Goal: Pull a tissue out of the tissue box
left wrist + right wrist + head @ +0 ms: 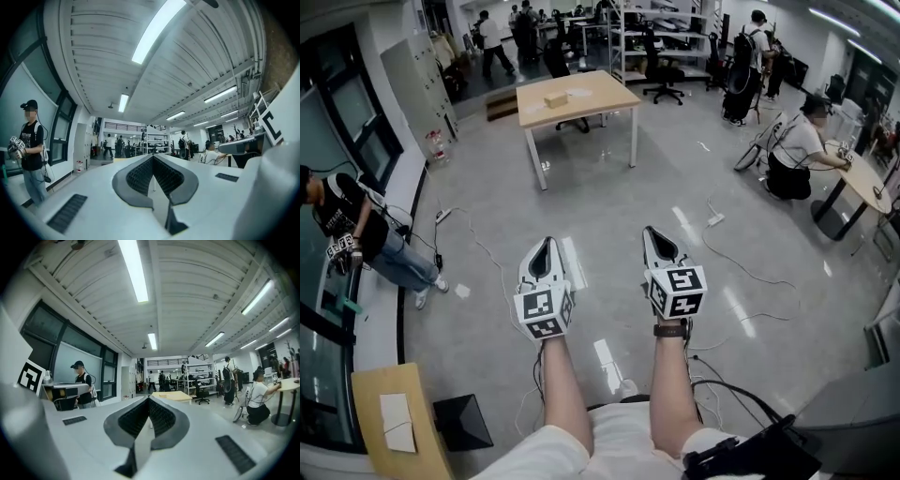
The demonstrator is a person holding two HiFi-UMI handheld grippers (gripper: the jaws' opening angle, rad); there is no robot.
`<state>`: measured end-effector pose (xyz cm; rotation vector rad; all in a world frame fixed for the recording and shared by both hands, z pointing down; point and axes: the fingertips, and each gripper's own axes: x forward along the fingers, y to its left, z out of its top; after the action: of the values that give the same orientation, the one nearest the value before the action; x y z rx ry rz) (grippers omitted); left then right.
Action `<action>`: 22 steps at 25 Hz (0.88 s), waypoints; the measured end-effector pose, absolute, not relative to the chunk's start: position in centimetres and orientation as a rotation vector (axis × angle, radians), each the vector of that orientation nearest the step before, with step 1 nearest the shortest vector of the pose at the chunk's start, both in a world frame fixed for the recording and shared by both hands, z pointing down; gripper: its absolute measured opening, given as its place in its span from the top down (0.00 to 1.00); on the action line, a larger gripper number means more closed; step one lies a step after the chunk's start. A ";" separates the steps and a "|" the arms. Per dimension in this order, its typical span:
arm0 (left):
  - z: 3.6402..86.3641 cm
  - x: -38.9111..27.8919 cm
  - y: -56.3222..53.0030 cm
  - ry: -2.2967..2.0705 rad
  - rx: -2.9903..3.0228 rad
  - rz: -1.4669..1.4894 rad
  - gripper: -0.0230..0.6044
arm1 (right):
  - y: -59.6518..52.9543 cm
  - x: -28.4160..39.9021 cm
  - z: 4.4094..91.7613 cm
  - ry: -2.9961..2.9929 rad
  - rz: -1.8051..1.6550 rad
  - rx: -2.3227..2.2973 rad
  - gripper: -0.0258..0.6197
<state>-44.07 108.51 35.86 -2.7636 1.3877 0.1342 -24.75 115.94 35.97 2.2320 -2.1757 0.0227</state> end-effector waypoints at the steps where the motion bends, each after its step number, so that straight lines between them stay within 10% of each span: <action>1: 35.8 -43.1 108.0 1.389 -2.758 0.135 0.96 | 115.2 -23.9 35.9 -2.183 0.010 2.216 0.96; 22: 33.3 -31.2 82.3 1.349 -2.754 0.141 0.96 | 89.4 -12.9 32.5 -2.216 -0.077 2.196 0.96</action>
<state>-31.25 82.28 33.31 -2.7545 1.3494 0.1409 -12.89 89.38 32.55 2.1956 -2.2158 -0.0773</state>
